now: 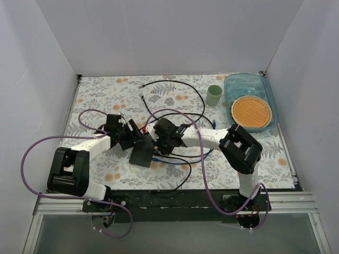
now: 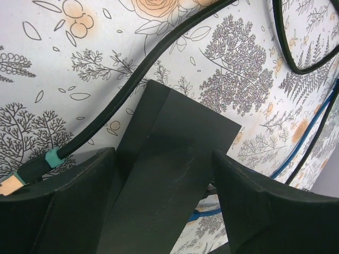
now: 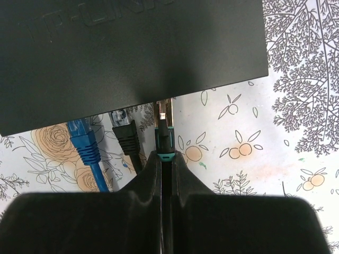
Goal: Insert the plug into the switch port
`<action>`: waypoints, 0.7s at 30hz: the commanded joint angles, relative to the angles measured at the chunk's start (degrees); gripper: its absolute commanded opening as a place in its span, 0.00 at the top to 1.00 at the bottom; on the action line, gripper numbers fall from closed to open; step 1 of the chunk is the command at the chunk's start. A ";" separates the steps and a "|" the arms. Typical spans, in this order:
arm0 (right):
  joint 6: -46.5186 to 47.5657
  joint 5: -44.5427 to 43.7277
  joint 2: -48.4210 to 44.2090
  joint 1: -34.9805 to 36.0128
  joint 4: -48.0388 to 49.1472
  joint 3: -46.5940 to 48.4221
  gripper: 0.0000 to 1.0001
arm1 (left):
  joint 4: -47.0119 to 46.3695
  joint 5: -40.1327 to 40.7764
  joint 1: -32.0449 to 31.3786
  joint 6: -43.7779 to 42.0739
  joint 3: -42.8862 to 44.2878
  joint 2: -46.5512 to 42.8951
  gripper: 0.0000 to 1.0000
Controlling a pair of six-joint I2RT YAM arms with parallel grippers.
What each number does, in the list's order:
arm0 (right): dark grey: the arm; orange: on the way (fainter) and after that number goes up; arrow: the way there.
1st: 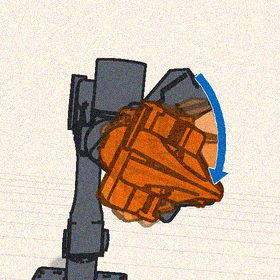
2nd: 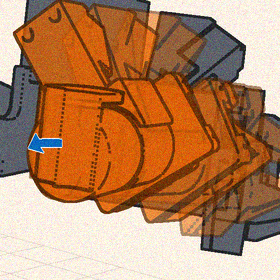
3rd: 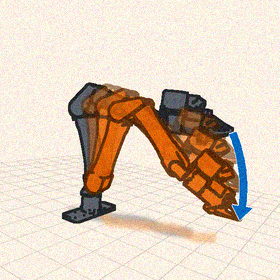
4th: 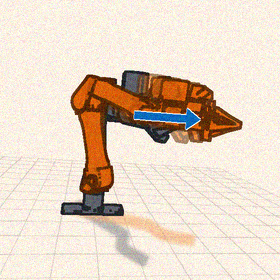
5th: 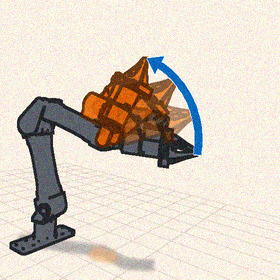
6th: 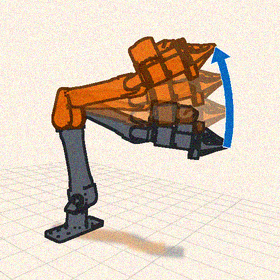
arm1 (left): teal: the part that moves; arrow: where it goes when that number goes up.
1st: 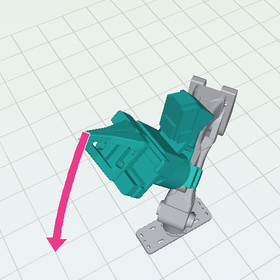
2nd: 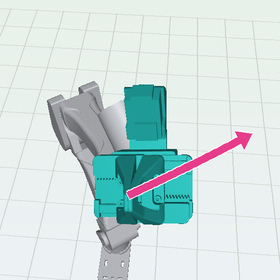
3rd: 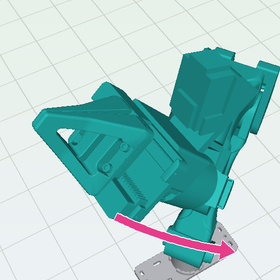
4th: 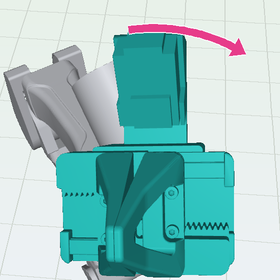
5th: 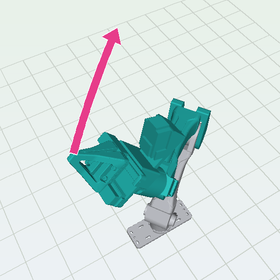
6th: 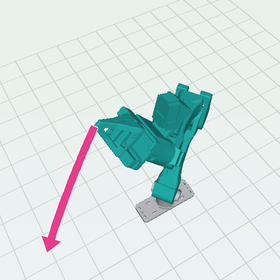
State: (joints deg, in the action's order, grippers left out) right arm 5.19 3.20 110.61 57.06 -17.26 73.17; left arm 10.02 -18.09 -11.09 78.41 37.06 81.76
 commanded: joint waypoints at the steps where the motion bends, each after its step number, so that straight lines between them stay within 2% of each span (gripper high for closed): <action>1: -0.18 4.53 -1.53 1.04 10.48 -1.88 0.99 | -0.88 -11.70 -2.79 2.27 -0.41 -0.37 0.30; 21: -1.06 2.42 -4.87 1.13 16.72 -3.99 0.99 | -1.93 -14.25 -5.25 5.52 -2.52 -2.74 0.34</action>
State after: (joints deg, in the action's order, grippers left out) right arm 5.17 3.29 108.40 57.06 -14.41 69.56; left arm 7.27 -18.87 -12.08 79.33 35.51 81.41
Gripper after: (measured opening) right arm 0.065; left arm 0.678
